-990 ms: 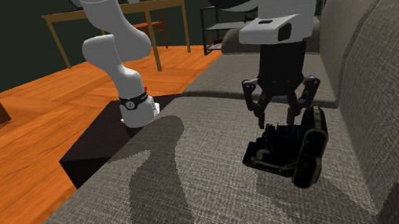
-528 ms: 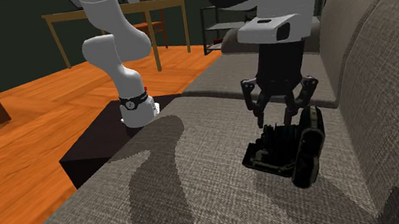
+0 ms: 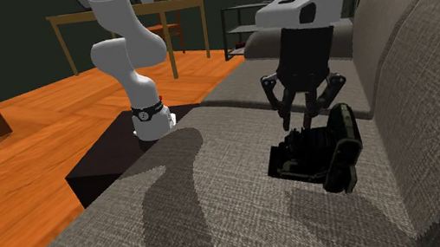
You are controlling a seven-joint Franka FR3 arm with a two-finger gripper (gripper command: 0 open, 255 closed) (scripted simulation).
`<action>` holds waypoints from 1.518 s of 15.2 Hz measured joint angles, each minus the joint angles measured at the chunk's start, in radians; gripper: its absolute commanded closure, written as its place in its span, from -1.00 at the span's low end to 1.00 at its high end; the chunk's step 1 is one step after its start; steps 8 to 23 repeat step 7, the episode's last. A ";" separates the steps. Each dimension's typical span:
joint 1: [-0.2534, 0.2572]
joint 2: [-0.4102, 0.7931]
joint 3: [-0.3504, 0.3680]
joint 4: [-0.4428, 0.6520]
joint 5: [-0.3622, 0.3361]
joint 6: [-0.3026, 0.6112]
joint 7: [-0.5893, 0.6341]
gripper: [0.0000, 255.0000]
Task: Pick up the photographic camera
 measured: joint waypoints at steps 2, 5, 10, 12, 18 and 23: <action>-0.001 -0.007 0.003 0.018 0.008 -0.023 -0.007 1.00; -0.002 -0.018 0.008 0.047 0.019 -0.059 -0.018 1.00; -0.004 -0.027 0.011 0.057 0.026 -0.075 -0.024 1.00; -0.004 -0.027 0.011 0.057 0.026 -0.075 -0.024 1.00; -0.004 -0.027 0.011 0.057 0.026 -0.075 -0.024 1.00; -0.004 -0.027 0.011 0.057 0.026 -0.075 -0.024 1.00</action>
